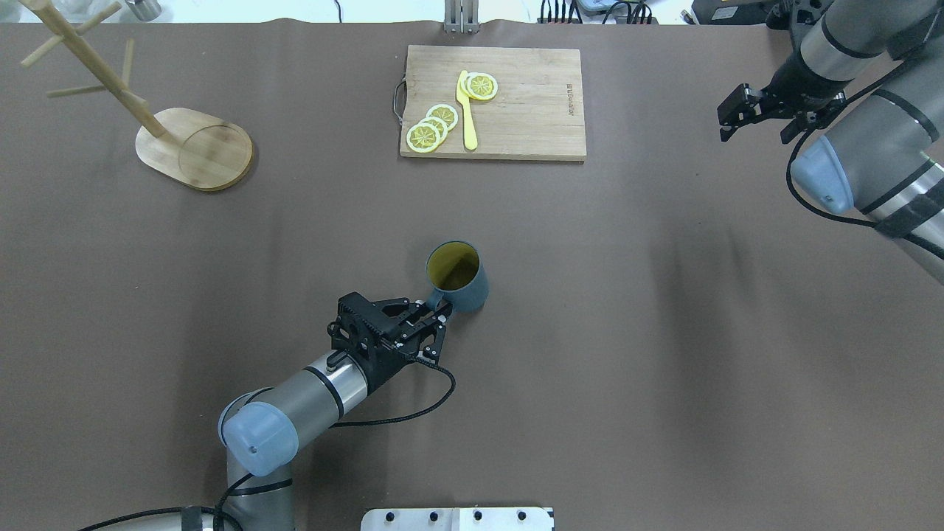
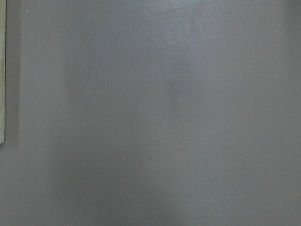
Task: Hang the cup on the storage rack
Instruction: 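Grasp the blue mug body with the left gripper and lift it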
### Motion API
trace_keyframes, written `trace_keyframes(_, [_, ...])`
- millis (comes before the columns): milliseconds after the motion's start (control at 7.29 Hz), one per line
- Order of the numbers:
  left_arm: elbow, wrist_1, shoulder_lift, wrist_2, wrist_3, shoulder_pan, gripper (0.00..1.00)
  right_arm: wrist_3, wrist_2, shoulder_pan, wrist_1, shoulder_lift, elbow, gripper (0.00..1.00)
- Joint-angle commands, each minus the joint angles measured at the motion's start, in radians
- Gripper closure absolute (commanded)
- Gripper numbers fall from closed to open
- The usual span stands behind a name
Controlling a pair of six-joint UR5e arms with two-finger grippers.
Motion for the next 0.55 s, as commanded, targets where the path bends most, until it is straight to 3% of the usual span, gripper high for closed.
trace_keyframes(0, [-0.024,-0.008,0.004,-0.036,-0.107,-0.089,1.00,0.000,0.000,0.003,0.000,0.000,0.001,0.00])
trace_keyframes(412, [-0.047,-0.052,0.095,-0.368,-0.438,-0.396,1.00,0.000,-0.003,0.009,0.000,-0.006,0.001,0.00])
